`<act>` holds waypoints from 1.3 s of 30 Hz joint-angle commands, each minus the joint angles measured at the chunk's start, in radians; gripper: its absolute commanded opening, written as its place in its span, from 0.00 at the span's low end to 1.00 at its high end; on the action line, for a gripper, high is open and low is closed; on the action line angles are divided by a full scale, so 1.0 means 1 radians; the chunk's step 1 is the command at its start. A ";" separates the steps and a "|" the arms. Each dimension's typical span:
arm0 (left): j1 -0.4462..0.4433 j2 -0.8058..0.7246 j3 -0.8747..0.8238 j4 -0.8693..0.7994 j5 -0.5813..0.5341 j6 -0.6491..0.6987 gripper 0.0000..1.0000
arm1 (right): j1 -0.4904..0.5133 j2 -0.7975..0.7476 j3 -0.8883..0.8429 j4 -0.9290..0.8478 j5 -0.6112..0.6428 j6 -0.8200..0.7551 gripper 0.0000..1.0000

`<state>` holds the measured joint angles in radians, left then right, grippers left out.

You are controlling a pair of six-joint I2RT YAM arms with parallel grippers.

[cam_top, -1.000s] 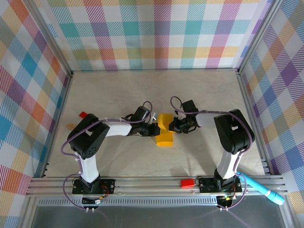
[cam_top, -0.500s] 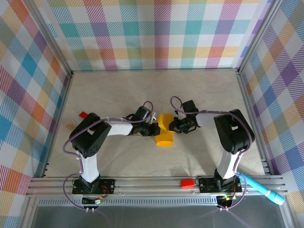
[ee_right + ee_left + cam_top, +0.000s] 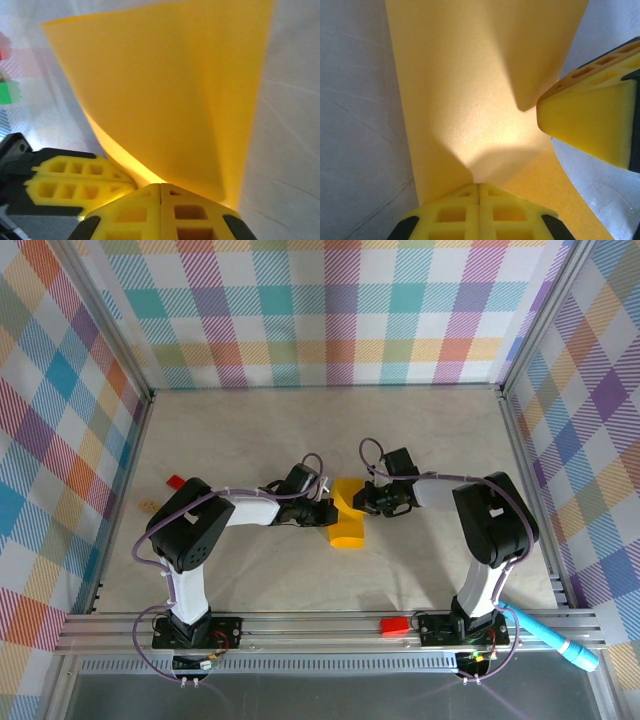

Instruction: Fold a paper plane with a square sheet of paper (fold left side to right side)

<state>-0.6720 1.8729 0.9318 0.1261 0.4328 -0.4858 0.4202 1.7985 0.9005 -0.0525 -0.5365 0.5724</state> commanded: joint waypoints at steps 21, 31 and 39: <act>-0.018 -0.019 -0.056 -0.106 0.011 0.024 0.00 | 0.047 0.186 0.106 -0.121 0.101 0.020 0.00; -0.042 -0.094 -0.164 -0.133 0.027 0.018 0.00 | 0.045 0.215 0.136 -0.194 0.148 0.031 0.00; -0.056 -0.157 -0.247 -0.103 0.030 -0.036 0.00 | 0.046 0.216 0.143 -0.178 0.125 0.019 0.00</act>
<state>-0.7040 1.7241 0.7380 0.1497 0.4324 -0.4946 0.4721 1.9499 1.0618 -0.1520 -0.5362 0.5980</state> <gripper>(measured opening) 0.049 0.060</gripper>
